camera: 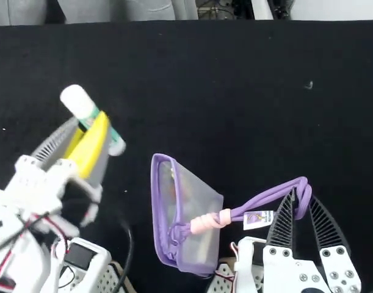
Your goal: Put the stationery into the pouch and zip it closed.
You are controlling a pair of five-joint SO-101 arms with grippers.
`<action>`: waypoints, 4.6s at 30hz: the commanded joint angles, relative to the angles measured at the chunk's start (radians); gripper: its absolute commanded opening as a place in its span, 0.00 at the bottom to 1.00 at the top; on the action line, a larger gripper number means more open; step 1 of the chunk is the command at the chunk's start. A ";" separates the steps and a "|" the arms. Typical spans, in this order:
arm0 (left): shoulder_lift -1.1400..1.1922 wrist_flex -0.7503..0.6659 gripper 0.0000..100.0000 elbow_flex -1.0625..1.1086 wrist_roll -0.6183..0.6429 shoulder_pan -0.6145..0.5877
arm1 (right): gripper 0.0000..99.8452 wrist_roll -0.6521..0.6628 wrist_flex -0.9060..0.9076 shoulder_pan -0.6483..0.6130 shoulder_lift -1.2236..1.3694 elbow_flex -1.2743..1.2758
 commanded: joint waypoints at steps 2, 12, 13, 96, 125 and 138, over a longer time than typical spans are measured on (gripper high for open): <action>-0.092 -0.095 0.04 0.104 0.009 0.193 | 0.01 -0.002 0.026 0.012 0.008 0.010; -0.210 -0.212 0.04 0.312 0.003 0.236 | 0.01 -0.002 0.025 0.012 0.010 0.010; -0.218 -0.212 0.04 0.325 0.003 0.237 | 0.01 -0.002 0.025 0.012 0.010 0.010; -0.232 -0.224 0.18 0.739 0.025 -0.591 | 0.01 -0.044 -0.186 -0.270 0.760 -0.684; -0.232 -0.555 0.18 1.113 0.072 -0.602 | 0.01 -0.029 -0.307 -0.562 1.228 -1.244; -0.232 -0.557 0.18 1.115 0.072 -0.602 | 0.01 -0.018 -0.632 -0.638 1.248 -1.194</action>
